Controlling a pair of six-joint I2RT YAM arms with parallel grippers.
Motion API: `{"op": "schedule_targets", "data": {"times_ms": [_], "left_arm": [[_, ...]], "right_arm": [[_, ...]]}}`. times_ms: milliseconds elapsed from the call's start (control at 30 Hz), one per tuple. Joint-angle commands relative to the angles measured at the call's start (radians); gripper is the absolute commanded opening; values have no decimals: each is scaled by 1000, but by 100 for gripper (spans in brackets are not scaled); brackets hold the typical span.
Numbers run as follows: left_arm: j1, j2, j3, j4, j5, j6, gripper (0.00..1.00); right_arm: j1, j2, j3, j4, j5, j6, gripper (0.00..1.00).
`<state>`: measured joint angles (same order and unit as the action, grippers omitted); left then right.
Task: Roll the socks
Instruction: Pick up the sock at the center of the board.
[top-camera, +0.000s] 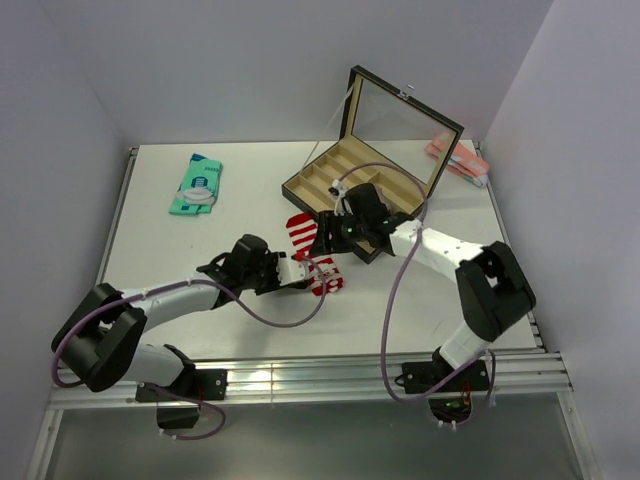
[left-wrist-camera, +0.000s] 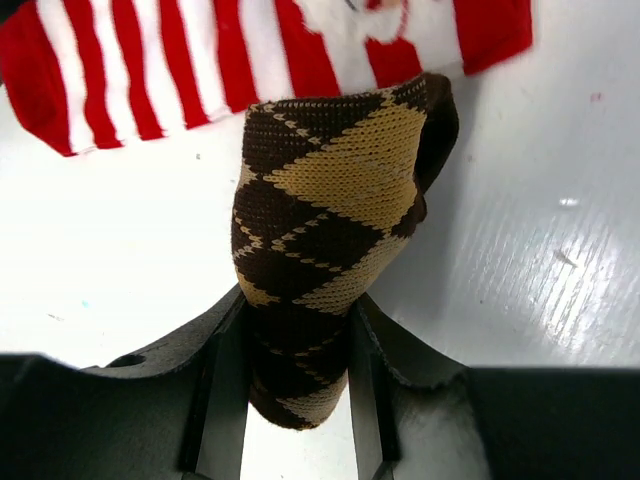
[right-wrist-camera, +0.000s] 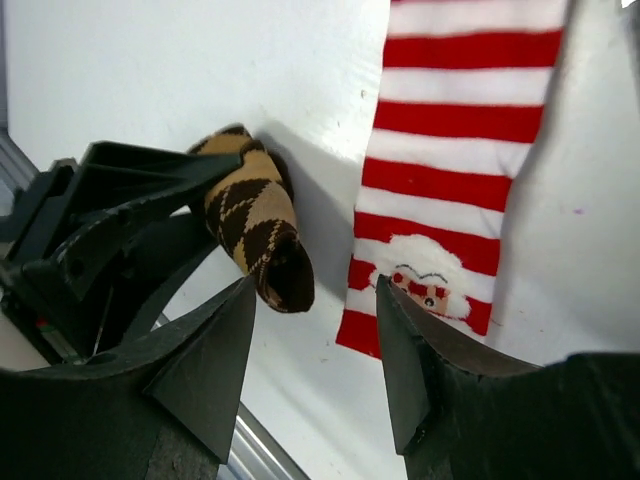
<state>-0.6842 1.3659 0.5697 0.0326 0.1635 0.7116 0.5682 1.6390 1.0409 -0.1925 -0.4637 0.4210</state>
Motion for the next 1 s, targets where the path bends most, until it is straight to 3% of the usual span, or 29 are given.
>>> {"op": "schedule_targets", "data": {"times_ms": [0, 367, 533, 667, 833, 967], "left_arm": [[26, -8, 90, -86, 68, -75, 0], [118, 19, 265, -233, 185, -172, 0], [135, 21, 311, -249, 171, -210, 0], [133, 27, 337, -240, 137, -253, 0], [130, 41, 361, -186, 68, -325, 0], [124, 44, 374, -171, 47, -351, 0]], "right_arm": [[-4, -123, -42, 126, 63, 62, 59], [-7, -349, -277, 407, 126, 188, 61], [-4, -435, -367, 525, 170, 338, 61], [70, -440, -311, 435, 295, 410, 61], [156, -334, -193, 348, 399, 528, 61], [188, -306, -205, 384, 459, 622, 64]]}}
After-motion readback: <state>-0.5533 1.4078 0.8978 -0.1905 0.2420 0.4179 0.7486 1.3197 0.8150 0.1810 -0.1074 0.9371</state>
